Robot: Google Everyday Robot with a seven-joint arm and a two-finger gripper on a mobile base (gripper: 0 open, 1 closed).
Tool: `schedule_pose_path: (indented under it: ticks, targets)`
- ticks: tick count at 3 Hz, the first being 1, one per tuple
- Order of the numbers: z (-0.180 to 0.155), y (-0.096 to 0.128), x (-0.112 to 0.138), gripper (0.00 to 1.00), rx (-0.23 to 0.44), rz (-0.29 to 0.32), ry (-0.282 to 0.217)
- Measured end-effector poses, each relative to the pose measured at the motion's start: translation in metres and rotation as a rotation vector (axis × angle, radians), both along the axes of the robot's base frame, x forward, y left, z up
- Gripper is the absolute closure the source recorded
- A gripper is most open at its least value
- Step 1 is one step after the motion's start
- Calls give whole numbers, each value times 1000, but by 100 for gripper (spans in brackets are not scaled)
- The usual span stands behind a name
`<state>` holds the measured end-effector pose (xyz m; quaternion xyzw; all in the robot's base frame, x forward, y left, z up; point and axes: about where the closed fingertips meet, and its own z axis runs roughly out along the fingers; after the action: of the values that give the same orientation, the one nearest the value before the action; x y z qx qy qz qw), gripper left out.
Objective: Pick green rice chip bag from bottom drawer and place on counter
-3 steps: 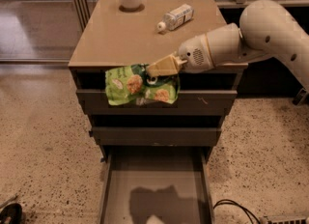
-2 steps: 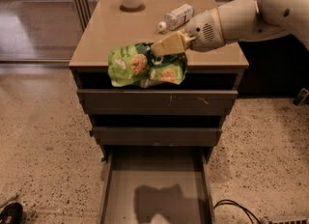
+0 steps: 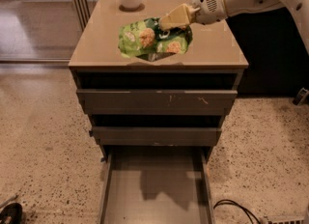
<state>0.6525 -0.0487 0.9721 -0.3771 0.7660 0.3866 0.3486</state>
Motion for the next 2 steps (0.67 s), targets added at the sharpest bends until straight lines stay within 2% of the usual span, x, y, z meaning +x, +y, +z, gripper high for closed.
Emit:
schedule_pose_path:
  ticks: [2]
  targets:
    - [-23,-15,73,100,-25,-83,45]
